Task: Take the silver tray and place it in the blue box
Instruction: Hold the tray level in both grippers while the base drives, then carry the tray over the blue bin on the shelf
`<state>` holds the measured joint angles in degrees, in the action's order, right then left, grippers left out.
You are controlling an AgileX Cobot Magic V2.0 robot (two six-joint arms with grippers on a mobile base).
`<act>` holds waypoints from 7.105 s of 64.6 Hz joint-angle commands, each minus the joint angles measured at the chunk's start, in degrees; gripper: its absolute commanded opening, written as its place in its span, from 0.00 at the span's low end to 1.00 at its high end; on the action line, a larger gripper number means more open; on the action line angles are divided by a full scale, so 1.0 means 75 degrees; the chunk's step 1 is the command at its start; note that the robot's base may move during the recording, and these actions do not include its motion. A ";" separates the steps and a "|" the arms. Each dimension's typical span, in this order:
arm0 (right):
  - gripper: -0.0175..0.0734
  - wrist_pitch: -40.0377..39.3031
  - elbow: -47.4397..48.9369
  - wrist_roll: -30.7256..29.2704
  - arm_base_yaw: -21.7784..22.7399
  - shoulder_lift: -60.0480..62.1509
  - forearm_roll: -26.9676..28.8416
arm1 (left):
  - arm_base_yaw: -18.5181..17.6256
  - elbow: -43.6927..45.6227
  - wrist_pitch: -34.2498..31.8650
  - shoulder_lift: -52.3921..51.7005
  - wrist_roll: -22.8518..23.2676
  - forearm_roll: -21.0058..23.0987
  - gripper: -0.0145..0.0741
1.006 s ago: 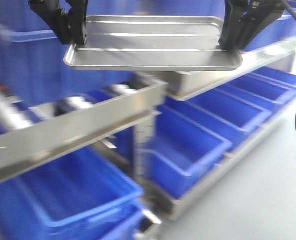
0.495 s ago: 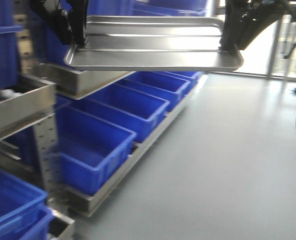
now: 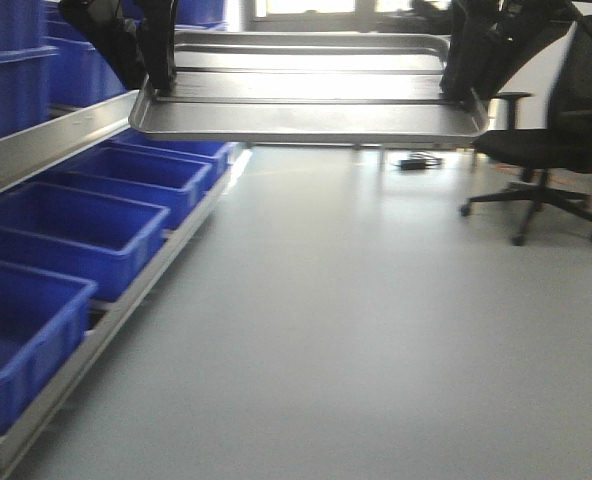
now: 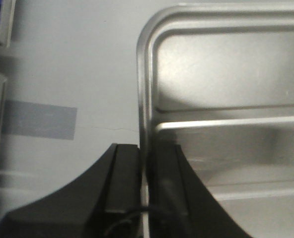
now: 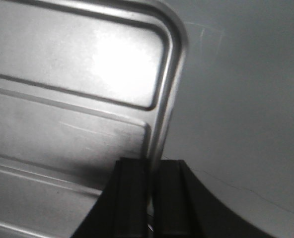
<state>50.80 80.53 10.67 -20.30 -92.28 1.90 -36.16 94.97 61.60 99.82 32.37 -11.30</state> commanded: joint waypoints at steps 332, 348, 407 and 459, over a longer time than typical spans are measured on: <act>0.25 -0.0296 0.0294 -0.0138 -0.0050 0.0356 0.0114 | -0.0087 0.0288 -0.0507 -0.0388 0.0068 0.0825 0.17; 0.25 -0.0296 0.0294 -0.0138 -0.0050 0.0356 0.0114 | -0.0087 0.0288 -0.0507 -0.0388 0.0068 0.0825 0.17; 0.25 -0.0296 0.0294 -0.0138 -0.0050 0.0356 0.0114 | -0.0087 0.0288 -0.0507 -0.0388 0.0068 0.0825 0.17; 0.25 -0.0296 0.0294 -0.0138 -0.0050 0.0356 0.0114 | -0.0087 0.0288 -0.0507 -0.0388 0.0068 0.0825 0.17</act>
<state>51.59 80.56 10.65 -20.10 -92.28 0.00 -36.28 94.97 62.62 99.93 32.37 -7.18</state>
